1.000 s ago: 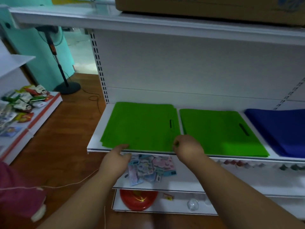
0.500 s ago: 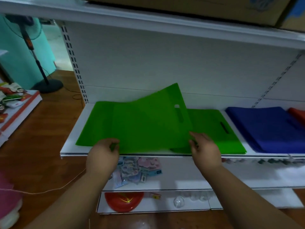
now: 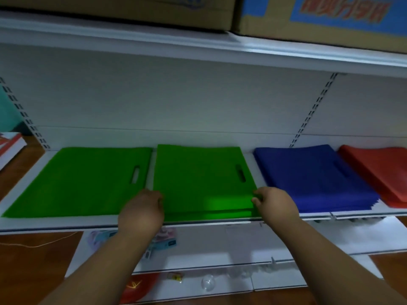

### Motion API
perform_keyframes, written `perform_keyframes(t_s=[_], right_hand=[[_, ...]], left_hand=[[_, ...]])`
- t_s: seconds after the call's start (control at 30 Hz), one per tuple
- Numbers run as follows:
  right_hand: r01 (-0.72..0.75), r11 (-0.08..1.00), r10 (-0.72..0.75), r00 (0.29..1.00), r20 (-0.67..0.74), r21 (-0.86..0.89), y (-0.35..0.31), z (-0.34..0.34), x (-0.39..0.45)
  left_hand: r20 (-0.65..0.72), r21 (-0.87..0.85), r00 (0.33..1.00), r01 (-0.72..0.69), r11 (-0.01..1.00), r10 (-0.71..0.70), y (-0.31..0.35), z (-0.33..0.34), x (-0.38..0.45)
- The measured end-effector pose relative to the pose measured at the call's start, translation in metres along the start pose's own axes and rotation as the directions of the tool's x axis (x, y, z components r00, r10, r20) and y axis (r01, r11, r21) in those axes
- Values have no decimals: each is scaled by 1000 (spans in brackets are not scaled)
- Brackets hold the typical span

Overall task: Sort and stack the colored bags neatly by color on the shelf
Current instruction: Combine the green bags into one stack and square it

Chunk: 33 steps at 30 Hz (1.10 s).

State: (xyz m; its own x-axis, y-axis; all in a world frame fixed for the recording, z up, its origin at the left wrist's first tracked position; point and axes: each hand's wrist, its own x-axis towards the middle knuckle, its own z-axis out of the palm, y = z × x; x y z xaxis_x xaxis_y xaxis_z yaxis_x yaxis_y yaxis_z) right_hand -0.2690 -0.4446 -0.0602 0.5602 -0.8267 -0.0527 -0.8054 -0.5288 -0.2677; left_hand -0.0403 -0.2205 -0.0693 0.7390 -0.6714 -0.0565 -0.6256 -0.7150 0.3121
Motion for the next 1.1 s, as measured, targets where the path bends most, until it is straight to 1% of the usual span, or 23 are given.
perform_keyframes(t_s=[0.17,0.27,0.33,0.4,0.47,0.53,0.6,0.7,0.8,0.87,0.93,0.97,1.03,1.1], right_hand=[[-8,999,13,993,117,-40,22,1,18],[-6,997,18,989,147,-81,24,2,22],[1,993,18,988,154,-121,24,0,23],[5,987,19,988,153,-160,20,-3,23],[45,991,-27,990,141,-129,8,-6,22],[121,990,-110,985,134,-76,-13,-9,18],[203,979,-197,971,135,-32,-43,-8,12],[351,936,-350,922,167,25,-102,10,4],[410,908,-419,875,244,88,-168,34,-6],[445,888,-458,842,285,113,-211,45,-11],[459,884,-461,821,337,93,-245,52,-16],[447,892,-440,822,361,69,-259,56,-18],[401,916,-370,841,396,2,-278,65,-21],[362,931,-314,862,398,-49,-290,73,-26]], left_hand=[[77,81,995,51,995,-57,21,14,1],[113,70,990,76,995,-84,28,19,0],[94,56,991,94,994,-99,29,21,0],[77,68,993,81,994,-86,27,23,-1],[47,60,997,51,997,-54,22,24,-5],[-19,-11,1000,24,1000,-24,13,23,-9],[-86,-129,996,9,992,-21,-1,17,-12],[-67,-211,996,43,976,-58,-42,-4,-14],[-70,-218,987,124,968,-142,-107,-30,-10],[-34,-193,980,188,963,-198,-150,-50,-2],[54,-110,972,233,966,-228,-183,-65,4],[112,-68,965,244,967,-236,-196,-70,5],[216,-29,950,239,971,-227,-213,-75,3],[250,-20,948,209,978,-198,-228,-73,-3]])
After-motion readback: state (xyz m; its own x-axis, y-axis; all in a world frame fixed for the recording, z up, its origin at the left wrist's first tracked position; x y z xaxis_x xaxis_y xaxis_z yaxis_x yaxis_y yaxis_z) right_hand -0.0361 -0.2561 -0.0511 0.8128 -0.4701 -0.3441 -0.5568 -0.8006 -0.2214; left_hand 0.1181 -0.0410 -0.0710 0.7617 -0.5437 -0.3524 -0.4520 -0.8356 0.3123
